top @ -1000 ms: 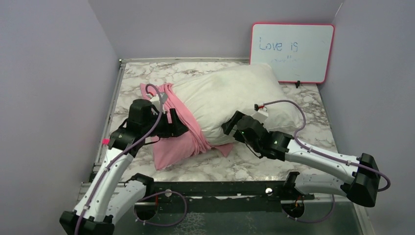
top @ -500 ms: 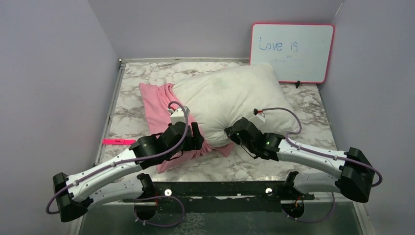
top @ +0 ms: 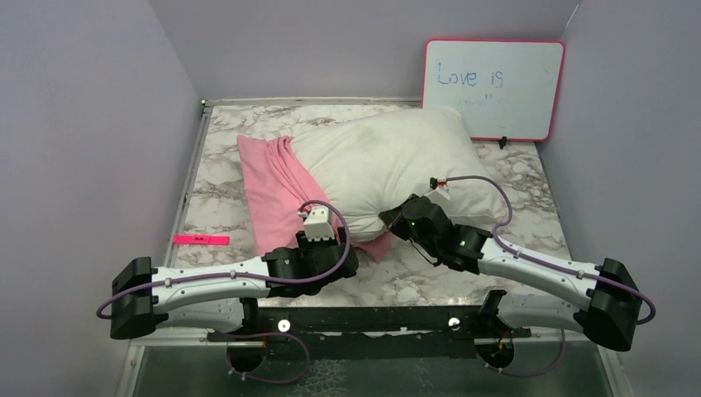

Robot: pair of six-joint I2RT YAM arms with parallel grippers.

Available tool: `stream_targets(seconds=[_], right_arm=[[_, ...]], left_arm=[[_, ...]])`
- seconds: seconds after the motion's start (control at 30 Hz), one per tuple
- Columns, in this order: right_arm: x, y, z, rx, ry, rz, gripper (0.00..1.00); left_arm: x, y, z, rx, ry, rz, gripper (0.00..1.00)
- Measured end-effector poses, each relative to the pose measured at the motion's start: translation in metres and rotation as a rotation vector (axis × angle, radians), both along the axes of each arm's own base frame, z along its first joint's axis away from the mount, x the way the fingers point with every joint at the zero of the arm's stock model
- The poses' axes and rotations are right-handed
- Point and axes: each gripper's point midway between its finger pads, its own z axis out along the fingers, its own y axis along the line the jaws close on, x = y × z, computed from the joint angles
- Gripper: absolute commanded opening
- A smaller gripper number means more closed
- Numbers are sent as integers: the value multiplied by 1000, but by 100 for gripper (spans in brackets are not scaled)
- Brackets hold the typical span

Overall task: Remove the pillowcase from the pillow
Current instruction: Remove the pillow from the pillowcase.

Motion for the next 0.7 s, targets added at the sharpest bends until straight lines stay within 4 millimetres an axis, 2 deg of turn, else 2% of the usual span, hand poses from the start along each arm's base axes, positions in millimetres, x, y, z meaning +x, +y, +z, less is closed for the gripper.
stream_targets(seconds=[0.1, 0.17, 0.2, 0.27, 0.37, 0.47, 0.6, 0.7], right_arm=[[-3, 0, 8, 10, -14, 23, 0], [-5, 1, 9, 9, -13, 40, 0], [-6, 2, 9, 10, -12, 48, 0], [-7, 2, 10, 14, -11, 59, 0], [-8, 1, 14, 21, -18, 64, 0], [-9, -1, 18, 17, -32, 70, 0], [-8, -6, 24, -4, -58, 71, 0], [-8, -12, 32, -39, -87, 57, 1]], left_arm=[[10, 9, -5, 7, -43, 81, 71], [15, 12, -4, 1, -75, 118, 77], [20, 14, -2, 0, -103, 139, 75], [26, 13, 2, -1, -144, 157, 67], [36, 8, 4, 10, -188, 163, 34], [47, 15, 2, 28, -193, 188, 2], [50, 27, 1, 10, -194, 202, 0], [46, 37, 14, -56, -194, 205, 0]])
